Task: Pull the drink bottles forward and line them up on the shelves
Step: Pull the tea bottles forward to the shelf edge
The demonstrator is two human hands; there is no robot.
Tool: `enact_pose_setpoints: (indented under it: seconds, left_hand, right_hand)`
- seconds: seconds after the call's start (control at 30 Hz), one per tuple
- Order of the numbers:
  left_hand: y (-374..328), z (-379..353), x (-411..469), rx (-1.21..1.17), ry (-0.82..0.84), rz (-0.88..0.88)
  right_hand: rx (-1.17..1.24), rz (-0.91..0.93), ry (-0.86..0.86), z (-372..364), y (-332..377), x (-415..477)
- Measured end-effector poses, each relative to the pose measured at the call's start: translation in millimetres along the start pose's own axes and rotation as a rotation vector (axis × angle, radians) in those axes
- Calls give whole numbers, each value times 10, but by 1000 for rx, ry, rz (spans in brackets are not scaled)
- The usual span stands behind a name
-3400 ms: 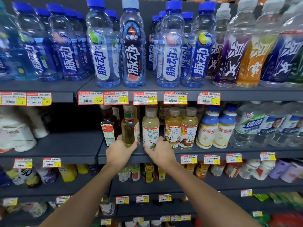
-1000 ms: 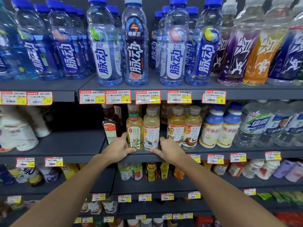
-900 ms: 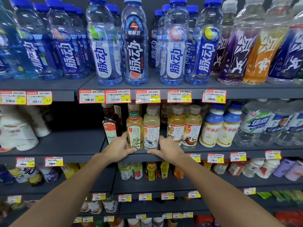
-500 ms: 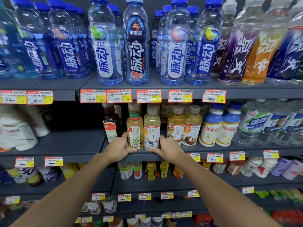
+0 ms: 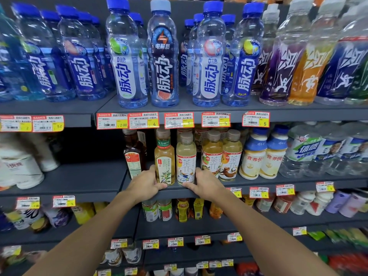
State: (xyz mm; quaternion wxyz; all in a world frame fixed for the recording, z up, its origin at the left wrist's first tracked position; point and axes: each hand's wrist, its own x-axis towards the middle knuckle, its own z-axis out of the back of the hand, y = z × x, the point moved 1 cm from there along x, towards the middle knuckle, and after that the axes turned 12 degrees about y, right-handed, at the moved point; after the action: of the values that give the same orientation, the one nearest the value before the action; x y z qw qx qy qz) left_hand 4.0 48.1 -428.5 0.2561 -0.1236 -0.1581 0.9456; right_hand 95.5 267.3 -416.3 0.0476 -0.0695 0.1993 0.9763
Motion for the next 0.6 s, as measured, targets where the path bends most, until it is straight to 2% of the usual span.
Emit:
enact_pose_setpoints:
  seconds: [0.37,0.6]
  left_hand:
    - [-24,-21,-6,1,-26,21]
    - [53,64,2,37,49,-52]
  right_hand:
    - [22,-43,7,-7,0,-38]
    - [18,-84,52,20,16,-37]
